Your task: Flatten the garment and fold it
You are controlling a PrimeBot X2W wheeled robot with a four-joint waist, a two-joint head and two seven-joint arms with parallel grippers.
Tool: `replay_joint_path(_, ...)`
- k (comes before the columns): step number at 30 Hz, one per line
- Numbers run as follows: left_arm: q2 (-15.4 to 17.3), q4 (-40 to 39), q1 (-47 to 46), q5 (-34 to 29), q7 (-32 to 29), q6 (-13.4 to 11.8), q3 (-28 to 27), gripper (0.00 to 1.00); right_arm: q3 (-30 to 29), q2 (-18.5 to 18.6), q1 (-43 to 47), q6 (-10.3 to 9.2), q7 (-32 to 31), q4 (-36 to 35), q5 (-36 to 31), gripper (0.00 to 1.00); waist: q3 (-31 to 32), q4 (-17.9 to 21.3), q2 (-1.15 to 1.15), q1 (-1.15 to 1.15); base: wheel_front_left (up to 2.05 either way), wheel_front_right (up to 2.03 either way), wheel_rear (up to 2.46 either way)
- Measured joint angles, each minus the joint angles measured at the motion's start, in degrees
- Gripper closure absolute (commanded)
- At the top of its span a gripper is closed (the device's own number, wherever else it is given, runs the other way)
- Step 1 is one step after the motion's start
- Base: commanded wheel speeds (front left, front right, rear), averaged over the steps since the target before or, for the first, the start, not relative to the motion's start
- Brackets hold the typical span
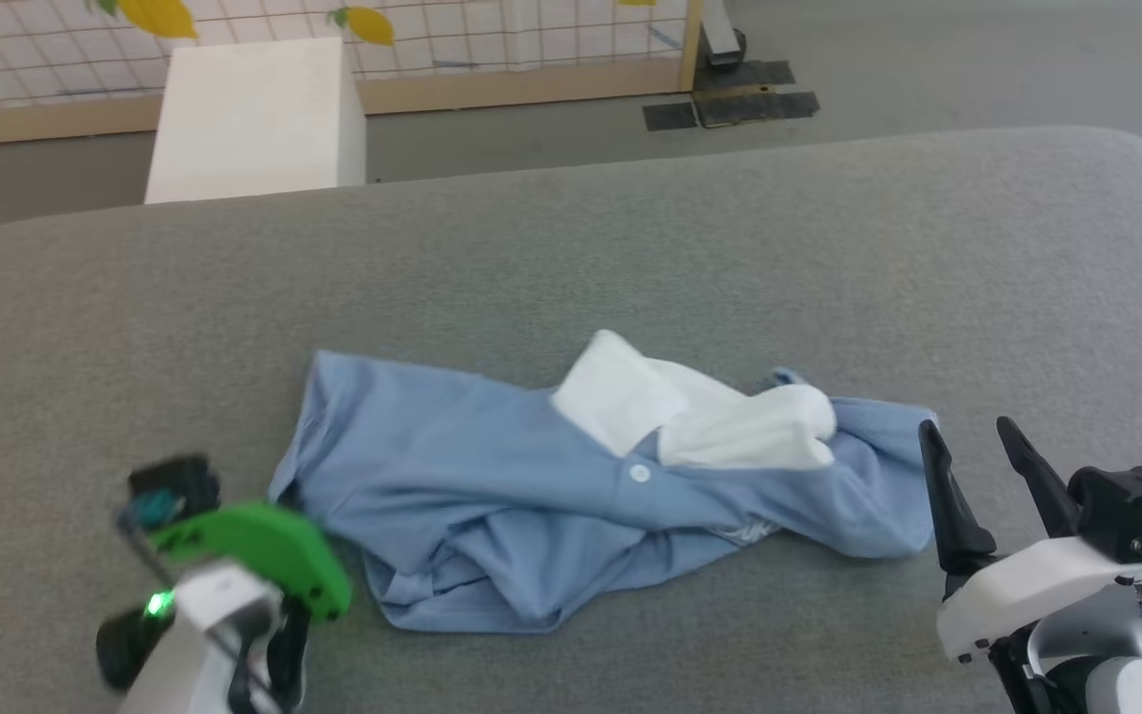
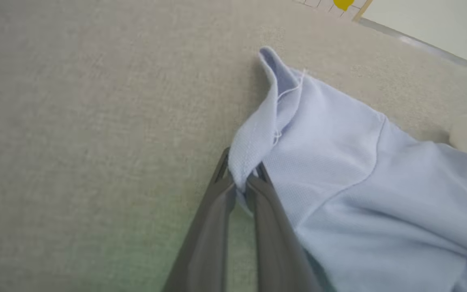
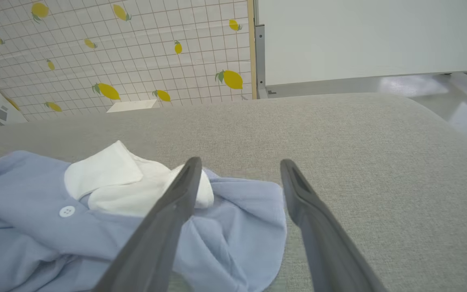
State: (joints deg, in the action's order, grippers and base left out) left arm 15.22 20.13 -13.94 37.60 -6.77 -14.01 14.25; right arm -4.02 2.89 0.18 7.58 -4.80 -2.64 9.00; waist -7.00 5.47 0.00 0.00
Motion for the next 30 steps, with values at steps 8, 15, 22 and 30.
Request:
replay_joint_path(8,1.1,-4.5,10.6,3.2,3.6,-2.8,-5.3,0.0,-0.2,0.0,0.2,0.0,-1.2,-1.0,0.0,0.0,0.8,-2.9,0.0,0.0,0.0,0.0,0.0)
replay_joint_path(15,-0.7,-8.4,13.9,4.6,11.9,-2.7,-9.3,0.0,-0.1,0.0,1.1,0.0,-1.8,-1.4,0.0,0.0,1.5,-4.1,0.0,0.0,0.0,0.0,0.0)
replay_joint_path(22,1.5,-10.8,14.3,-0.5,18.1,0.6,-6.3,0.0,-0.4,0.0,1.2,0.0,-2.6,-2.2,0.0,0.0,2.0,-4.6,0.0,0.0,0.0,0.0,0.0)
replay_joint_path(30,11.0,-10.9,5.6,-6.6,7.4,8.2,1.6,0.0,0.1,0.0,1.1,0.0,-3.8,-4.0,0.0,0.0,0.3,-4.2,0.0,0.0,0.0,0.0,0.0)
